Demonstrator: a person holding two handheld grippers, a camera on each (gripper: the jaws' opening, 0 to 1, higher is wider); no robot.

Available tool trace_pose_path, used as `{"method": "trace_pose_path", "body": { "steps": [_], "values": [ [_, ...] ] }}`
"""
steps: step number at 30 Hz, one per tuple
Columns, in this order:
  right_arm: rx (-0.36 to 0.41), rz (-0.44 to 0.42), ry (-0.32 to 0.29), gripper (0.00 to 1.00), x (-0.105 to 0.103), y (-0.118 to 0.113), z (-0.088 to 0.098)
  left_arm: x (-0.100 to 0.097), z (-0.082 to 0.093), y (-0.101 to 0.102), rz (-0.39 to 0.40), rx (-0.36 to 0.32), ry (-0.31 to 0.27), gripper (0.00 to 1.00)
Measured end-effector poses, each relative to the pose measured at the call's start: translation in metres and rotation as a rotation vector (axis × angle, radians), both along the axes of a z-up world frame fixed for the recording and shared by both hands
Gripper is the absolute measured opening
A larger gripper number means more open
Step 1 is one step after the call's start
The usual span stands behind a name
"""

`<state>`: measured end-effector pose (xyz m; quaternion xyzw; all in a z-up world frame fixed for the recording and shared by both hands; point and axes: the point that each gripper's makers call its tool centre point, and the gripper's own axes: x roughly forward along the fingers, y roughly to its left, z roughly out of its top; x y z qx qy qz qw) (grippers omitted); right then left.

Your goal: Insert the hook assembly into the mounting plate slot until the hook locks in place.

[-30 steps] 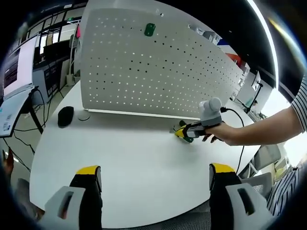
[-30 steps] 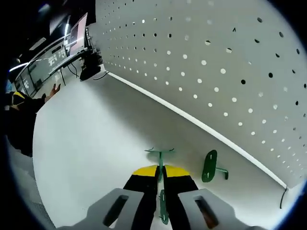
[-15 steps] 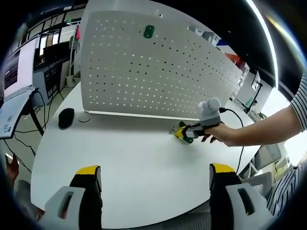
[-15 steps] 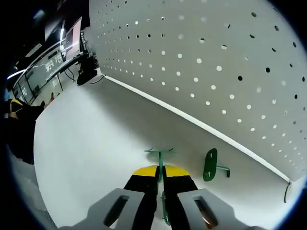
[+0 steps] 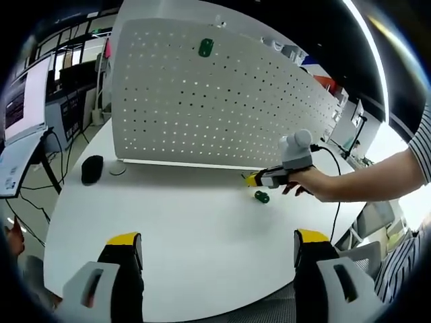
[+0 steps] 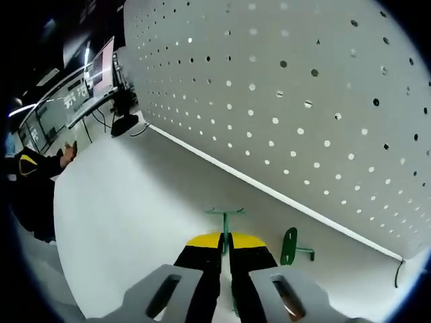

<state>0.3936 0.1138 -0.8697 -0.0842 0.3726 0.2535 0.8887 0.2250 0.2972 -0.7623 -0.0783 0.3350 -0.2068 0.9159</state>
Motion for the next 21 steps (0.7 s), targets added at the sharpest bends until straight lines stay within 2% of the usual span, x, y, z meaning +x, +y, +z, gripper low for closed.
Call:
{"method": "trace_pose_path", "body": {
  "steps": [3, 11, 21],
  "values": [
    [0.001, 0.006, -0.019, 0.00, -0.001, 0.002, 0.010, 0.001, 0.004, -0.001, -0.004, -0.002, -0.011, 0.95],
    [0.030, 0.010, -0.021, 0.00, -0.008, 0.005, 0.027, 0.003, 0.011, -0.001, -0.007, -0.008, -0.034, 0.95],
    [0.094, -0.001, 0.007, 0.00, -0.029, 0.011, 0.045, 0.003, 0.018, 0.000, -0.014, -0.010, -0.056, 0.95]
  ]
}}
